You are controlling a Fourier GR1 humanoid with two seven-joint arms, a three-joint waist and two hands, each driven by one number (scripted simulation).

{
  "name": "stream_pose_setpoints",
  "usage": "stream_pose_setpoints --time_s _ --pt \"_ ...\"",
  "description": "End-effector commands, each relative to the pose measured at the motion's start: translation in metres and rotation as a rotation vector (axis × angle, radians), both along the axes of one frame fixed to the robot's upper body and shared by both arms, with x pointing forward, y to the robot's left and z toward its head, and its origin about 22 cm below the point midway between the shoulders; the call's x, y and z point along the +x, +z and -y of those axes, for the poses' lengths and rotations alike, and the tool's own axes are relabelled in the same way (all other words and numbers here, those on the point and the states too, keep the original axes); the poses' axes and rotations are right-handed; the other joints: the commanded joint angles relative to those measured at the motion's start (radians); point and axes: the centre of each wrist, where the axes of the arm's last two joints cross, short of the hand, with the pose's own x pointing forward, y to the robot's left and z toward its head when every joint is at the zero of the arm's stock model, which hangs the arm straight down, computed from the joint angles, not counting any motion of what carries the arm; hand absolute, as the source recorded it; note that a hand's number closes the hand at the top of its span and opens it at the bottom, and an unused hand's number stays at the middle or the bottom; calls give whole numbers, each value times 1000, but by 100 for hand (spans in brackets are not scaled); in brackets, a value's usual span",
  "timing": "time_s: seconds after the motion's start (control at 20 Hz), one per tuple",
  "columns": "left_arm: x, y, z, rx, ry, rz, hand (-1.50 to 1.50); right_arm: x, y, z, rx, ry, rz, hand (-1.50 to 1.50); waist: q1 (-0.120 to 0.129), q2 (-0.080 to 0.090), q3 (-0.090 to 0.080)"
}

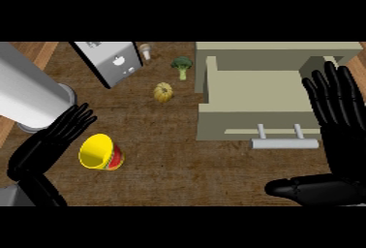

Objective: Pick up the cup, place it into the drawer and close the drawer

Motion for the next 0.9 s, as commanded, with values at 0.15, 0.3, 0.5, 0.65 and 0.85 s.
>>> stream_pose_setpoints --time_s 0.15,0.3,0.5,0.65,0.85 --pt "5 -35 -18 33 1 -33 -150 10 4 8 6 17 -3 -150 0 0 0" --pt "0 -50 -19 32 1 -44 -150 6 1 -8 -6 9 -14 -150 0 1 0" --pt "27 -57 -18 50 32 -44 -150 -1 -11 12 8 11 -13 -150 -8 2 0" --pt "10 -76 -13 46 8 -62 -150 -9 0 5 12 10 0 -150 -6 1 -1" --pt "21 -79 -13 33 40 -67 -150 -15 9 -3 -3 26 -12 -150 -7 0 -1"
